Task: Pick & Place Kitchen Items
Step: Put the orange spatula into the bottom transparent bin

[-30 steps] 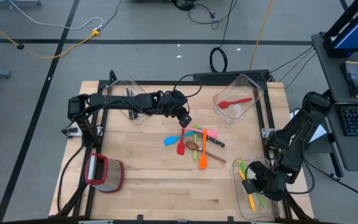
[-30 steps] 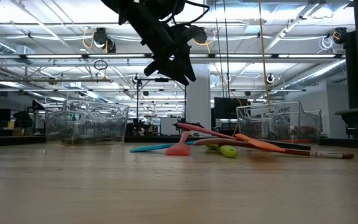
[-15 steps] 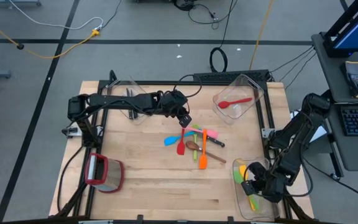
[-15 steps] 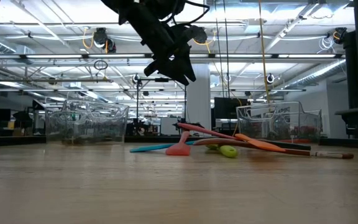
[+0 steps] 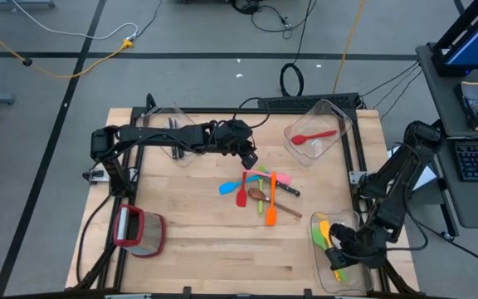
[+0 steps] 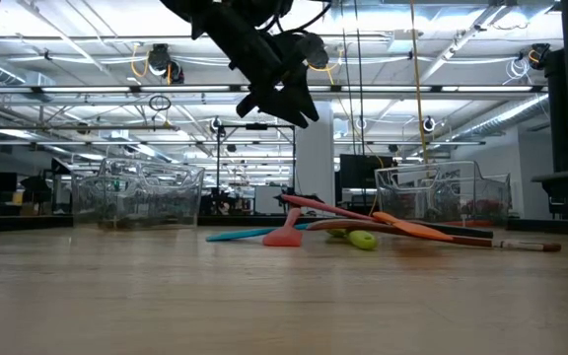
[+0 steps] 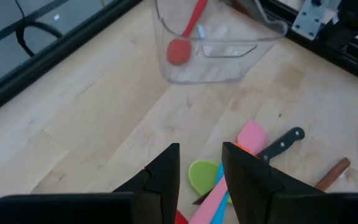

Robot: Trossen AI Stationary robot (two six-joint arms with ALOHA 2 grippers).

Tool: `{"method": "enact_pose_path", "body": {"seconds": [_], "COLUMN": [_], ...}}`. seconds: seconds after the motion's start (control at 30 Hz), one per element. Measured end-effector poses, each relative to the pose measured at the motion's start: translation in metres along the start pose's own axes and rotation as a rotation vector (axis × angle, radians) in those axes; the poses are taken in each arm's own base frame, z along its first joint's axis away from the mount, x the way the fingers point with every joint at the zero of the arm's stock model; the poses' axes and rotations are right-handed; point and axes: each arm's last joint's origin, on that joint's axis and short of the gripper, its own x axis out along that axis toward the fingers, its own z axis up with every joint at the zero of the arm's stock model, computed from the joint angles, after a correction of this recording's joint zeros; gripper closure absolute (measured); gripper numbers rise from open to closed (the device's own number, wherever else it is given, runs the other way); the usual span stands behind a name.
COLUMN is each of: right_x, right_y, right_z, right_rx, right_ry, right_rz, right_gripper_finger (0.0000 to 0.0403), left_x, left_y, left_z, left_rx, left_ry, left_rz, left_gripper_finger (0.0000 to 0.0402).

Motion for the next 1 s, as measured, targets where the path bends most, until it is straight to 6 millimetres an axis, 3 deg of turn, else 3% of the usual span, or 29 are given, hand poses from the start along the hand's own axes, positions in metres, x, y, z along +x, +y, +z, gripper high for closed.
{"method": "enact_pose_path", "body": {"seconds": [0.2,0.4,0.7,1.0], "right_x": [-0.015,-0.03,-0.052,-0.061], "right_y": [0.007,0.017,0.045,0.071], "right_z": [-0.005,-0.008,-0.007,0.011], "right_rx": [-0.019,-0.089,-0.357,-0.632], "right_ry": [0.076,0.093,-0.15,-0.378], "right_rz": [0.095,0.26,0.654,0.78], "right_gripper_finger": [0.0397,0.04,0.0402,0.0402], "left_x": [0.0,-0.001,-0.003,-0.004], "left_y": [-0.002,-0.008,-0.02,-0.028], "left_z": [0.001,-0.001,-0.004,-0.007], "left_rx": [0.006,0.054,0.11,0.176], "left_ry": [-0.007,-0.003,-0.012,-0.014], "left_rz": [-0.04,-0.066,-0.095,-0.113], "left_gripper_finger": [0.0277,0.0277,0.0277,0.0277]}}
